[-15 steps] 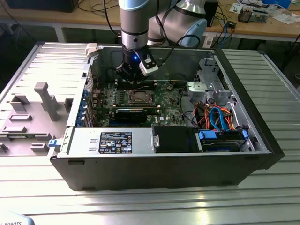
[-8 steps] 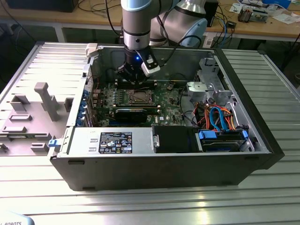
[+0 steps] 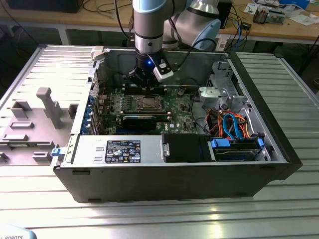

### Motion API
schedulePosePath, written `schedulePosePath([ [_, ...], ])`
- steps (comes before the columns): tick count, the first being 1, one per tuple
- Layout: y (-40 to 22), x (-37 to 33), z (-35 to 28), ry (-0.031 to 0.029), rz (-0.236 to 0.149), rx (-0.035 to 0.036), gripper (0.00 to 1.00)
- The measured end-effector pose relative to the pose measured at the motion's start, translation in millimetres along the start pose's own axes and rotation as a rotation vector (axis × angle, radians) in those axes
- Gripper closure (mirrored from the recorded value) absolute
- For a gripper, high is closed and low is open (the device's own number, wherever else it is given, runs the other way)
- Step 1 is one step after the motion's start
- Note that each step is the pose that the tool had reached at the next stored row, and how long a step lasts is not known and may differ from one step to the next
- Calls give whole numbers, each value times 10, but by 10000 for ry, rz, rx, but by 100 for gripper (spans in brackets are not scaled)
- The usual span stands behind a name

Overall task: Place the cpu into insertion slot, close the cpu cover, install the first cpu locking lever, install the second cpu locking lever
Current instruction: 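Install the first cpu locking lever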

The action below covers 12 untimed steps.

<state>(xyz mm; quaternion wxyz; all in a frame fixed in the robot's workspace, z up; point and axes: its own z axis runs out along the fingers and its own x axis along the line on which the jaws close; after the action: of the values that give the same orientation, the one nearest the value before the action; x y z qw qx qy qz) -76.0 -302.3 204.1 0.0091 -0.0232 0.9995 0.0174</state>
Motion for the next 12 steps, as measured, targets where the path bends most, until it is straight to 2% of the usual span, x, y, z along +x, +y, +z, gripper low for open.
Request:
schedulePosePath([
  [10,-7,-118,37,0,0,-1,89],
  [12,-7,-123,39,-2,-3,-2,89],
])
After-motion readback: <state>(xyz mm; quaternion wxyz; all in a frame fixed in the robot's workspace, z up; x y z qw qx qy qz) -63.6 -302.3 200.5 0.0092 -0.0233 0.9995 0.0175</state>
